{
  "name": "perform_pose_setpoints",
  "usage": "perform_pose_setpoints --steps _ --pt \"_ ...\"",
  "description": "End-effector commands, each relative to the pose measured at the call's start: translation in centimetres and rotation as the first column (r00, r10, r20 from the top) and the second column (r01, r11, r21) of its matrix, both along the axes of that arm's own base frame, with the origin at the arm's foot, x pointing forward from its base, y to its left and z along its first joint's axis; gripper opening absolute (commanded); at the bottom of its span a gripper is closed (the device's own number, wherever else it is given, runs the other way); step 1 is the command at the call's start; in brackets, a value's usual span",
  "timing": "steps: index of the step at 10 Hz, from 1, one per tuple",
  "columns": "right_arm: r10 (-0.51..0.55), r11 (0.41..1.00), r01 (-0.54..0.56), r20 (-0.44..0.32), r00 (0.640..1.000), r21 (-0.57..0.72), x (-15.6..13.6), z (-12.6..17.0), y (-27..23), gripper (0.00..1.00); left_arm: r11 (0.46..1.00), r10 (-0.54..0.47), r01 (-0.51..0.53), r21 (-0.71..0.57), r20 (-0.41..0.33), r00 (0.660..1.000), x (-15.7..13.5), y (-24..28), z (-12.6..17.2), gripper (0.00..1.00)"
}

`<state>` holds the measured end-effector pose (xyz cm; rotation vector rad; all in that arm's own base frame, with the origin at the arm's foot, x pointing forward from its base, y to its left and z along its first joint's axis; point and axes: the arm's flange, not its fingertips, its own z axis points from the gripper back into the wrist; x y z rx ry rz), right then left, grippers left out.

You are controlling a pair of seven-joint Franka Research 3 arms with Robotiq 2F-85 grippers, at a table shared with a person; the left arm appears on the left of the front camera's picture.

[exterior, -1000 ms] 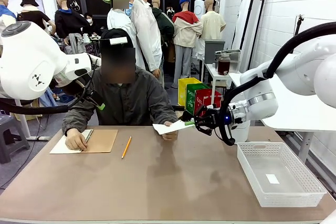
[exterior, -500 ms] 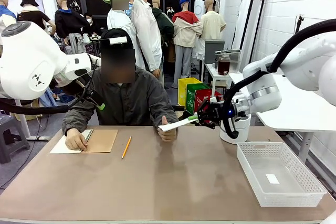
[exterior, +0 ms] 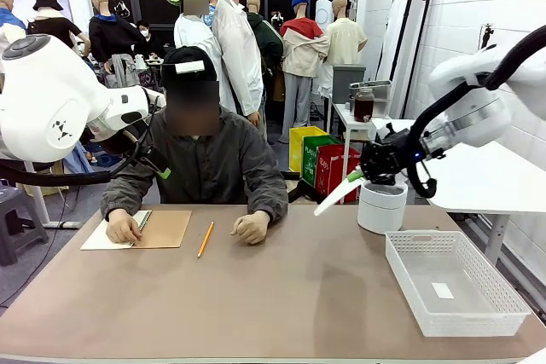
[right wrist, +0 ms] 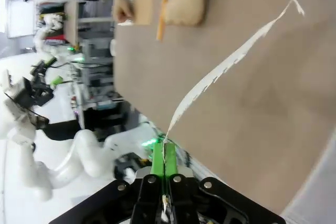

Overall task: Sort the paper based on its condition.
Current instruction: If a person hands you a paper, place it in the Organizing basket , and if it's crumpled, put it in the Trash can.

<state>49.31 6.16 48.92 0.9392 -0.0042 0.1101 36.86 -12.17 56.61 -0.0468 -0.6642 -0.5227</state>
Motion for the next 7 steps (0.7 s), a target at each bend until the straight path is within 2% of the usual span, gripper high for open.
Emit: perform_pose_setpoints --steps 1,2,4,5,7 --pt "0.035 0.989 -0.023 0.082 0.996 -0.144 -2.6 -0.6 -1.6 0.00 1.000 0.002 -0.002 -0.001 -0.006 1.000 0.0 0.1 0.1 1.00" --pt "0.036 0.983 -0.019 0.089 0.995 -0.185 -3.6 -0.5 -2.6 0.00 1.000 0.002 -0.002 -0.001 -0.006 1.000 0.0 0.1 0.1 1.00" --pt "0.011 0.963 0.000 0.037 0.999 -0.269 -5.3 -0.6 -3.7 0.00 1.000 0.002 -0.002 -0.001 -0.006 1.000 0.0 0.1 0.1 1.00" --pt "0.050 0.980 -0.037 0.060 0.997 -0.197 -3.3 0.2 -3.1 0.00 1.000 0.002 -0.002 -0.001 -0.006 1.000 0.0 0.1 0.1 1.00" --pt "0.050 0.980 -0.037 0.060 0.997 -0.197 -3.3 0.2 -3.1 0.00 1.000 0.002 -0.002 -0.001 -0.006 1.000 0.0 0.1 0.1 1.00"
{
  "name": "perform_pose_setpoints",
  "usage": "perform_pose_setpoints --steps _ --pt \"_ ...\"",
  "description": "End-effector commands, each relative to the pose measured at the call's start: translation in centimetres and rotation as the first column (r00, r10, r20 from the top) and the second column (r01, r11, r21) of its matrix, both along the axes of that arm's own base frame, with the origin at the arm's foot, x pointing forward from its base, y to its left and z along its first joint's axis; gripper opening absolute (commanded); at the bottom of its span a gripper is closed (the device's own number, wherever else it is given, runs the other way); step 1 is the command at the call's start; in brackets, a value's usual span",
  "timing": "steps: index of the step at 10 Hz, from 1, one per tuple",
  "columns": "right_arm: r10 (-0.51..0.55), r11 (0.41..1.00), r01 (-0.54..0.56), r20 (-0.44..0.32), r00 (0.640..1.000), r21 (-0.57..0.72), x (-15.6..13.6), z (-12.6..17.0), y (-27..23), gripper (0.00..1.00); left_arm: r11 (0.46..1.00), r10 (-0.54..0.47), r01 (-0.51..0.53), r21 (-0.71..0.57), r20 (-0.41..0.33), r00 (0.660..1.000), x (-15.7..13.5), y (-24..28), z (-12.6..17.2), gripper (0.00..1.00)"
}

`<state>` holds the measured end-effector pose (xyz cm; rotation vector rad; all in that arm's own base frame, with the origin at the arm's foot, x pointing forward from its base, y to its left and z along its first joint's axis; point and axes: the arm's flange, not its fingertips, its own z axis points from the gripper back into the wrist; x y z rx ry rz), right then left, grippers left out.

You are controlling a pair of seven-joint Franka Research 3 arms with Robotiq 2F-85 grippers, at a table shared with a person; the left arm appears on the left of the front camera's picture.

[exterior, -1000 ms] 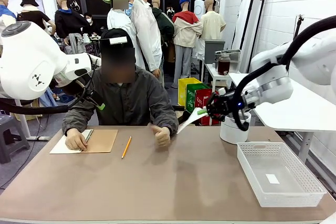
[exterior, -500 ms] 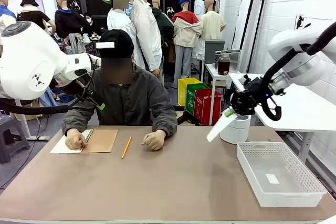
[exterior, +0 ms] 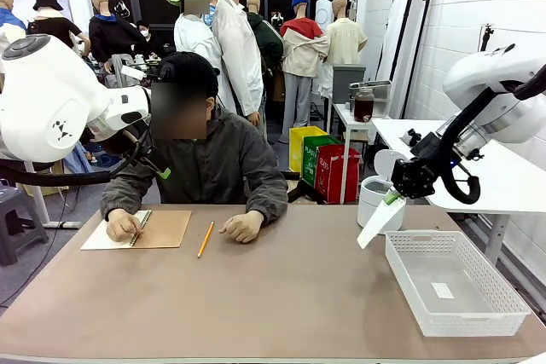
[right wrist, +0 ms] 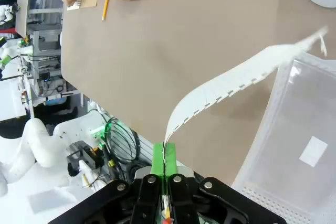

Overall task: Sort the paper based on its condition.
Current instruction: If a person hands you a paper, place it in the Organizing basket , and if it's crumpled, put it in the Trash can.

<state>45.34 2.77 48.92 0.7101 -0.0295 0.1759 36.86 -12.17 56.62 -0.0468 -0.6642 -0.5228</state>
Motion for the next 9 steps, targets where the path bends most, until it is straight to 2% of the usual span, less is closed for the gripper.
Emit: perform_pose_setpoints --steps 1,2,3,4,9 --pt "0.002 1.000 -0.002 0.001 1.000 0.028 0.7 0.2 0.3 0.00 1.000 0.002 -0.002 -0.001 -0.006 1.000 0.0 0.1 0.1 1.00" --pt "0.000 1.000 0.000 0.000 1.000 0.000 0.0 0.0 0.0 0.00 1.000 0.002 -0.002 -0.001 -0.006 1.000 0.0 0.1 0.1 1.00" --pt "0.041 0.998 -0.038 0.048 0.998 -0.052 -0.4 0.3 -0.2 0.00 1.000 0.002 -0.002 -0.001 -0.006 1.000 0.0 0.1 0.1 1.00" --pt "0.062 0.992 -0.054 0.062 0.996 -0.115 -1.2 0.4 -1.3 0.00 1.000 0.002 -0.002 -0.001 -0.006 1.000 0.0 0.1 0.1 1.00" --pt "0.109 0.955 -0.079 0.091 0.990 -0.285 -6.0 -0.2 -4.9 0.00 1.000 0.002 -0.002 -0.001 -0.006 1.000 0.0 0.1 0.1 1.00"
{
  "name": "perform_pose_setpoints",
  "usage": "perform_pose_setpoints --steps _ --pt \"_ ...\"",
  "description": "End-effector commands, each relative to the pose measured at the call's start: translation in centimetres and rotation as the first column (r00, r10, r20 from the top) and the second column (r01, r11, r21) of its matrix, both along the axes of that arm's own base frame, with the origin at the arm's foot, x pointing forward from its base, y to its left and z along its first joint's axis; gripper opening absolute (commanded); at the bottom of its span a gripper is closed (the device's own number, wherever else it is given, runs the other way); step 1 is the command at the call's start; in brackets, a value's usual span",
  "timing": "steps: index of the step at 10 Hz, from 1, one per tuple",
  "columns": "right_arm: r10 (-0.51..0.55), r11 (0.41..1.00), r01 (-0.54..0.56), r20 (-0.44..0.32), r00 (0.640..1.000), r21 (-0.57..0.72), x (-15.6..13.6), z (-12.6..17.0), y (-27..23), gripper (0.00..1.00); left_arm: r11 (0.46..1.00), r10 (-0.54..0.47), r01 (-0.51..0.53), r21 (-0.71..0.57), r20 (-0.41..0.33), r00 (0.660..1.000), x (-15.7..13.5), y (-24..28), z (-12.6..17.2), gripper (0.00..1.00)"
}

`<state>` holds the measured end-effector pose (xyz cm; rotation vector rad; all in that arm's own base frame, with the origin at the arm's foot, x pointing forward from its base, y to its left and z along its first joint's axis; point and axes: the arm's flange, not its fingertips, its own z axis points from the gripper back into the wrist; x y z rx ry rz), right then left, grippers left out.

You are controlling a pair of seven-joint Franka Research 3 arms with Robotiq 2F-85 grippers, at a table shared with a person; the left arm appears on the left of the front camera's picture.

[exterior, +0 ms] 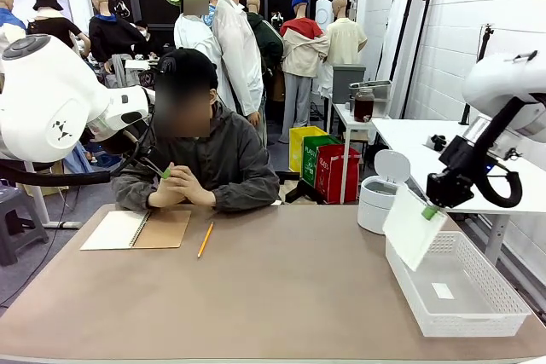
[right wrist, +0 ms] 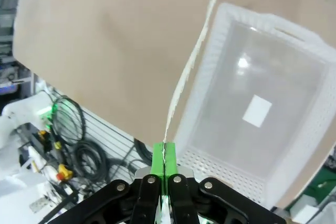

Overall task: Sort the paper based on its condition.
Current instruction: If a person hands you a paper, place it in the Organizing basket , and if it's crumpled, put it in the Trash can.

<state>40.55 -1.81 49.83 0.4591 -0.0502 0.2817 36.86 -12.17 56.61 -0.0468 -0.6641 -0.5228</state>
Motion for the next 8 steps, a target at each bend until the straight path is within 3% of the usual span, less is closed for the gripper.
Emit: perform_pose_setpoints --steps 1,5,8 --pt "0.030 0.998 -0.028 0.030 0.999 -0.058 -1.8 -1.8 -0.7 0.00 1.000 0.002 -0.002 -0.001 -0.006 1.000 0.0 0.1 0.1 1.00" --pt "0.065 0.993 -0.066 -0.007 0.998 -0.096 -2.5 -6.6 -1.3 0.00 1.000 0.002 -0.002 -0.001 -0.006 1.000 0.0 0.1 0.1 1.00" --pt "0.029 0.984 -0.044 -0.089 0.996 -0.175 -1.8 -10.0 -0.6 0.00 1.000 0.002 -0.002 -0.001 -0.006 1.000 0.0 0.1 0.1 1.00"
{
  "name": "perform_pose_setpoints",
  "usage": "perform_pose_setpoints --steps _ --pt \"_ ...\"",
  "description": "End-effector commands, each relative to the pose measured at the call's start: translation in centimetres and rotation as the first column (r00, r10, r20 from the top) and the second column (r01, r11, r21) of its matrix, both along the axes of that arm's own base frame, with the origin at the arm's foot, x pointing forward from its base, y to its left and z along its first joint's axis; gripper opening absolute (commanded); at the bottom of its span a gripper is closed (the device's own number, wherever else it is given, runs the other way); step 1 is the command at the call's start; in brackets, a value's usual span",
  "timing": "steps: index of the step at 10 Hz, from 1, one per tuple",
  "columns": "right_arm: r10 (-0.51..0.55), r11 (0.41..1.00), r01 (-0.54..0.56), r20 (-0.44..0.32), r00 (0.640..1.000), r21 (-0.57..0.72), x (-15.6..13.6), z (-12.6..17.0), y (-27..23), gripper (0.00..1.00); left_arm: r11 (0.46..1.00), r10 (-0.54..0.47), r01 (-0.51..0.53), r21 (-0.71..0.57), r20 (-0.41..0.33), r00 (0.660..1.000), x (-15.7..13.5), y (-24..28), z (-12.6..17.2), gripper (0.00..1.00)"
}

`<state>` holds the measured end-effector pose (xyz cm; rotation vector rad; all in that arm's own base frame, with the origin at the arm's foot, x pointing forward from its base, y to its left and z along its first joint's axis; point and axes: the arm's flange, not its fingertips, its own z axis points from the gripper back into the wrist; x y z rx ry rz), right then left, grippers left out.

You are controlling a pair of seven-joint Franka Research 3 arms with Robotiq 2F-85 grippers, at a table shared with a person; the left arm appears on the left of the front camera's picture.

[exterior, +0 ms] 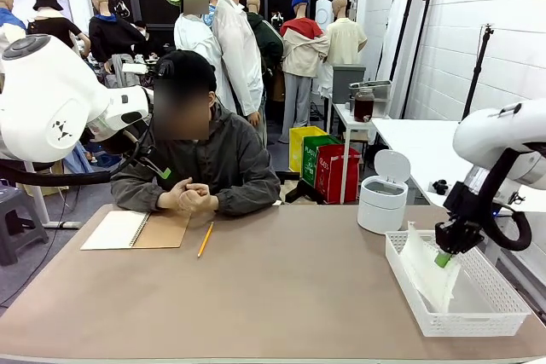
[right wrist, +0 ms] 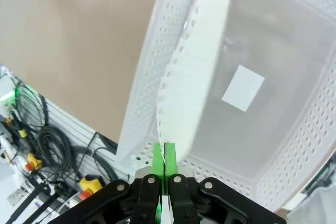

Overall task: Sort the paper based on its condition.
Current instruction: If a person hands you a paper, place it in the Organizing basket , and if it's crumpled, put it in the Trash can.

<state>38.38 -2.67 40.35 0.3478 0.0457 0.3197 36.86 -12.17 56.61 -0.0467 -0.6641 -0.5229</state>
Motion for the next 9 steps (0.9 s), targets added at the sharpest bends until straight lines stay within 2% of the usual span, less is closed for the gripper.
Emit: perform_pose_setpoints --steps 1,2,7,9 --pt "-0.045 0.996 0.043 -0.032 0.998 -0.081 0.2 -0.9 0.3 0.00 1.000 0.002 -0.002 -0.001 -0.006 1.000 0.0 0.1 0.1 1.00" --pt "-0.087 0.990 0.080 -0.055 0.995 -0.114 -0.1 -1.6 0.2 0.00 1.000 0.002 -0.002 -0.001 -0.006 1.000 0.0 0.1 0.1 1.00" --pt "-0.212 0.955 0.191 -0.074 0.974 -0.226 -0.2 -2.8 0.2 0.00 1.000 0.002 -0.002 -0.001 -0.006 1.000 0.0 0.1 0.1 1.00" --pt "-0.273 0.929 0.240 -0.084 0.958 -0.283 0.1 -2.0 0.2 0.39 1.000 0.002 -0.002 -0.001 -0.006 1.000 0.0 0.1 0.1 1.00"
